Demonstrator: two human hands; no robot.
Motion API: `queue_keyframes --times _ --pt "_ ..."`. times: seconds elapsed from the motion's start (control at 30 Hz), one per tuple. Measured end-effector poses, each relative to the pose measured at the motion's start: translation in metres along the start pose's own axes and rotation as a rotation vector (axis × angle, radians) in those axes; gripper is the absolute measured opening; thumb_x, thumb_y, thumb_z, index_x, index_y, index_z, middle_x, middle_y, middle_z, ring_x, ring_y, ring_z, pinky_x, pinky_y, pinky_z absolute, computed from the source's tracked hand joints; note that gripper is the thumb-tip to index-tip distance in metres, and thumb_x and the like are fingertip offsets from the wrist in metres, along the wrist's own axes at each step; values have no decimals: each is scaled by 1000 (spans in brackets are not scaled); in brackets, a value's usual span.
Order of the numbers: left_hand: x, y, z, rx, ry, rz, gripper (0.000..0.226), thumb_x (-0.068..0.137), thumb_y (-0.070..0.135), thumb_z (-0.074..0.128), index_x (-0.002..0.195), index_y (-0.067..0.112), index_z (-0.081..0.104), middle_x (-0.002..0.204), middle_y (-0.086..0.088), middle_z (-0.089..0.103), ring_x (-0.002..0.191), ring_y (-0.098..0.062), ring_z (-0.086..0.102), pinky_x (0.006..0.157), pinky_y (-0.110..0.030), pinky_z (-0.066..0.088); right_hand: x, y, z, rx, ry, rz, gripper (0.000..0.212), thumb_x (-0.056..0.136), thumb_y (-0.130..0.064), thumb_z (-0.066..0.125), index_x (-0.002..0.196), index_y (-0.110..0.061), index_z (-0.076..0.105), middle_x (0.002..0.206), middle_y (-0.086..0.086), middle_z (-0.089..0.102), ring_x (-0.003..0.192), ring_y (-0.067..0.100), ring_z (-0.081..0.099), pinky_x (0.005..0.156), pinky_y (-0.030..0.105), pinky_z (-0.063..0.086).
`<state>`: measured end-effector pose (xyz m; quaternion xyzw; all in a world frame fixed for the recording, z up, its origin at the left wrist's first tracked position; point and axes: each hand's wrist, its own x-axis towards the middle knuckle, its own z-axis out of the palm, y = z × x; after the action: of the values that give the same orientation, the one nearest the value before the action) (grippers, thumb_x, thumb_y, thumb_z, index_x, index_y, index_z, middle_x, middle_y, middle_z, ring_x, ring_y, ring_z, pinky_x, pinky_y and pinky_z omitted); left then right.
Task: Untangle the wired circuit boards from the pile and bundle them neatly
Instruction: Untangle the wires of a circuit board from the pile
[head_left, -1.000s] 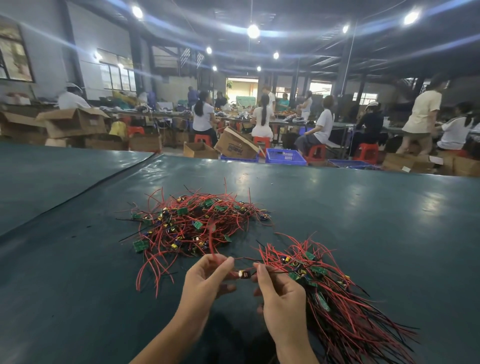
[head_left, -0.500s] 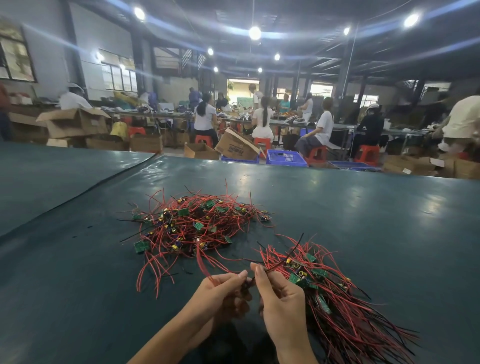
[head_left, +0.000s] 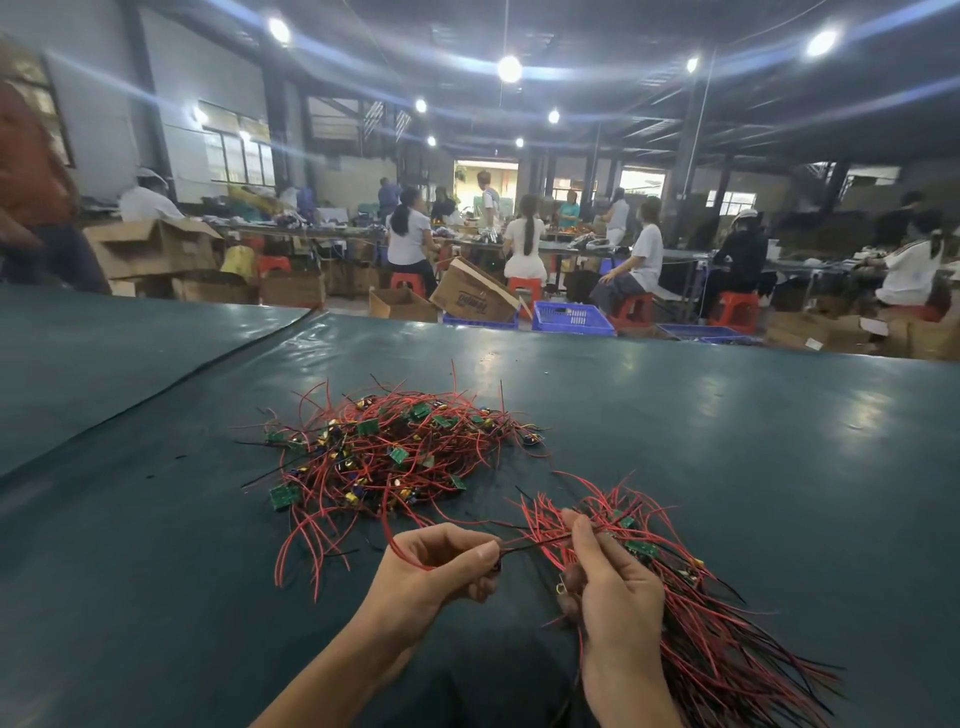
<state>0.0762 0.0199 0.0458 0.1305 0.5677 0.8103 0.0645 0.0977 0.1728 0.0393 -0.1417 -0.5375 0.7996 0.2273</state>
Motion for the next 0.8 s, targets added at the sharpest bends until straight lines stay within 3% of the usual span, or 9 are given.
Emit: queue_keyframes --times 0.1,0.3,0.47,0.57,0.73,0.8 --pt "2 3 -7 -5 1 23 11 62 13 75 68 4 75 62 -14 64 50 -16 58 51 -23 50 8 -11 -8 97 71 13 14 88 -19 66 83 -17 79 49 -7 52 37 2 39 34 17 34" --pt "4 -3 -8 8 23 46 16 62 15 80 72 5 75 66 -14 64 53 -16 59 53 -22 50 7 -13 -5 151 108 -6 21 90 -25 64 76 -21 79 48 -9 55 35 3 38 34 18 35" --pt "2 -5 -3 50 35 75 18 64 10 86 79 4 75 68 -14 66 58 -17 60 57 -23 50 -13 3 13 -76 -101 35 24 84 -37 68 67 -21 76 45 -3 44 38 6 36 38 19 33" --pt "-2 -4 3 136 -19 100 18 69 16 79 82 4 76 68 -13 69 60 -16 62 58 -24 51 -28 11 23 -139 -224 -43 29 90 -25 62 66 -24 78 44 -2 57 39 1 48 41 14 38" --pt "-3 0 5 165 -18 95 18 69 12 79 84 1 75 66 -14 68 57 -17 61 57 -24 51 -23 6 21 -138 -130 -25 32 93 -19 60 68 -25 79 45 -5 58 41 1 52 45 16 42" --pt "-1 1 4 139 22 90 13 69 10 81 78 2 75 64 -14 66 55 -17 61 54 -24 50 -12 2 14 -75 -36 31 25 92 -24 61 76 -22 80 41 -8 46 36 4 42 40 19 37"
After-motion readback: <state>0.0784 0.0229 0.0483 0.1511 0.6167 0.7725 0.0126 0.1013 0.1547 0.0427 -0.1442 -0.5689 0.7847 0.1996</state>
